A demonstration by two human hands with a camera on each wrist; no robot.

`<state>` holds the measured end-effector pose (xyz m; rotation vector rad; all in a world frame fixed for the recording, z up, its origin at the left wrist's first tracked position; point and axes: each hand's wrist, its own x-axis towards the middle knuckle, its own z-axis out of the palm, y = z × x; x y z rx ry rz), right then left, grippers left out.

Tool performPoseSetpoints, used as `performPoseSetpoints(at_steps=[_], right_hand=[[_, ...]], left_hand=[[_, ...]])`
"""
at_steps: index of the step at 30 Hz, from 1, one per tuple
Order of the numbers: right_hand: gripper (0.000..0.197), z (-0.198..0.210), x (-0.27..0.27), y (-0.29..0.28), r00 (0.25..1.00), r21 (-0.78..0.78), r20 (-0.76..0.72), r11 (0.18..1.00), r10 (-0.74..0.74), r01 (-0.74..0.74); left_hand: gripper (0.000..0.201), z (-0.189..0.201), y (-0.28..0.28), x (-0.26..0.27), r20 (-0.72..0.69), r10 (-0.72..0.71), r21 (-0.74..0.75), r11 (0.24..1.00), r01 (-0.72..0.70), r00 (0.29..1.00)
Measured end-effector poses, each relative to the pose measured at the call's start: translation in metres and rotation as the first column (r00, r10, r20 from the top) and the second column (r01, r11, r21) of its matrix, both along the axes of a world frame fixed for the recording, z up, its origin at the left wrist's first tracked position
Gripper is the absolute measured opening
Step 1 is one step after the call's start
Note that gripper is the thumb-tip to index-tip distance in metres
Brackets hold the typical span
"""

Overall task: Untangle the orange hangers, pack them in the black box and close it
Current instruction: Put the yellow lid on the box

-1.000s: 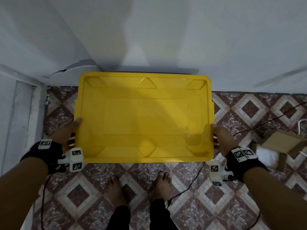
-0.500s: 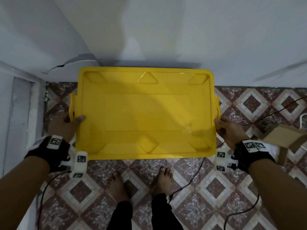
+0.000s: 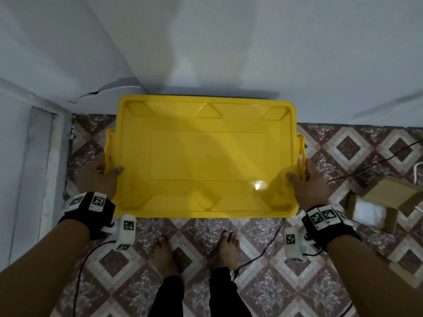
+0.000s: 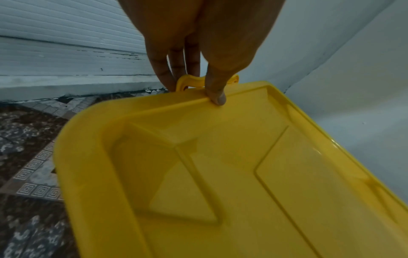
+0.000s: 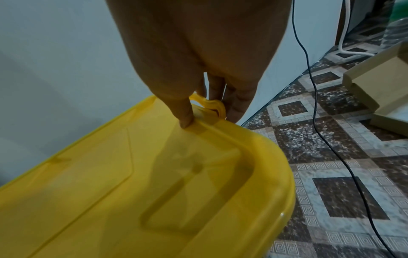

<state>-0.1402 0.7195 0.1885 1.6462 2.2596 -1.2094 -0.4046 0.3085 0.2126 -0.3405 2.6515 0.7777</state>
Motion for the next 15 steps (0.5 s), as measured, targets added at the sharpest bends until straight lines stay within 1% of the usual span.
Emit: performPoseSetpoints(at_steps=[2,6,10,15], right_hand=[[0.064,0.001,0.001,0.001,1.0,0.015,-0.003,1.0,0.008,-0.007],[0.062,0.006,-0.001,-0.002,0.998,0.081,0.055,0.996,0.032,-0.036],[0.06,0.003,-0.001,-0.009,0.986,0.205,0.115,0.969,0.119,-0.141],[0.06,0.0,0.001,-0.009,0.973,0.227,0.149,0.951,0.179,-0.21]], left_hand=[[0.049,0.002,0.003,-0.001,-0.015,0.004,-0.001,1.0,-0.004,1.0],[0.044,0.004,0.006,-0.003,-0.031,-0.089,-0.085,0.993,0.086,0.996],[0.047,0.001,0.004,-0.004,-0.026,-0.115,-0.1,0.989,0.112,0.993],[0.047,-0.001,0.001,-0.007,-0.004,-0.108,-0.086,0.991,0.107,0.994]])
